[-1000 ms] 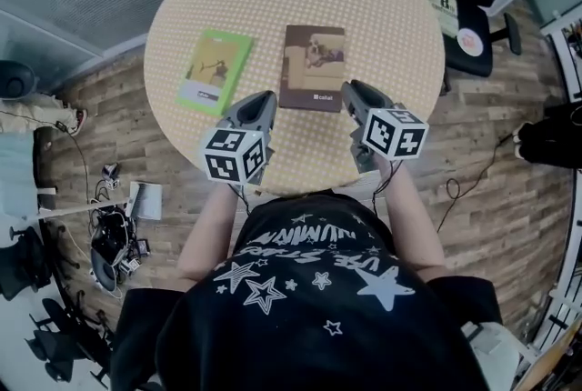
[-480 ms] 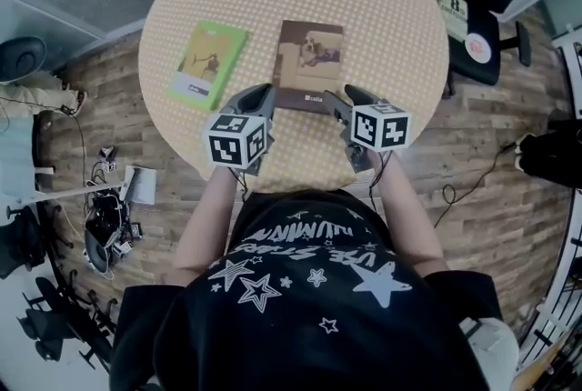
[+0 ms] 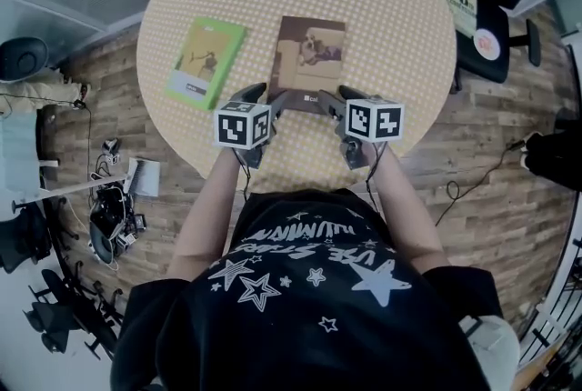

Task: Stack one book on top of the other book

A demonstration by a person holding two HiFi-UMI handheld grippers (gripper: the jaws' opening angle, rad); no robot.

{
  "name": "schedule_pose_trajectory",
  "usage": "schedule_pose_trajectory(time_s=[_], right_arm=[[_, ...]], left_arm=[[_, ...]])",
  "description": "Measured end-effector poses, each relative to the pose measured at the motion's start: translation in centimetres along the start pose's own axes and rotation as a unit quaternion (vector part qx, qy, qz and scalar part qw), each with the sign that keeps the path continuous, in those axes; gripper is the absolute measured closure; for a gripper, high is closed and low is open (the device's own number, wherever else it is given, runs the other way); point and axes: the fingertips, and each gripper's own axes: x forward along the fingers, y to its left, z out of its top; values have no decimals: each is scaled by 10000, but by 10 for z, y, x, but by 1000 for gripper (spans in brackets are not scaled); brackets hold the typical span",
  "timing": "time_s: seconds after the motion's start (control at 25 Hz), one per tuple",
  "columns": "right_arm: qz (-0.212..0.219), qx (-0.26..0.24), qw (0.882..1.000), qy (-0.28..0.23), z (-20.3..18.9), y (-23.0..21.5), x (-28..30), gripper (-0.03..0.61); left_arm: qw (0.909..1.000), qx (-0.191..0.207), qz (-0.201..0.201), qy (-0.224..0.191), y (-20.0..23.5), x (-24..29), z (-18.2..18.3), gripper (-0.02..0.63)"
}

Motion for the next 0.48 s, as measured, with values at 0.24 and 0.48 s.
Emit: schedule_pose_trajectory(time_s=[0.24,0.48], right_arm=[[-46,224,9997,87,-5,-9,8,345],[-106,318,9994,132,-9,-11,11,345]], left_arm=[[9988,-116,-258,404,2,25,-12,311],[9978,-138,-291,587,1,33,-14,311]])
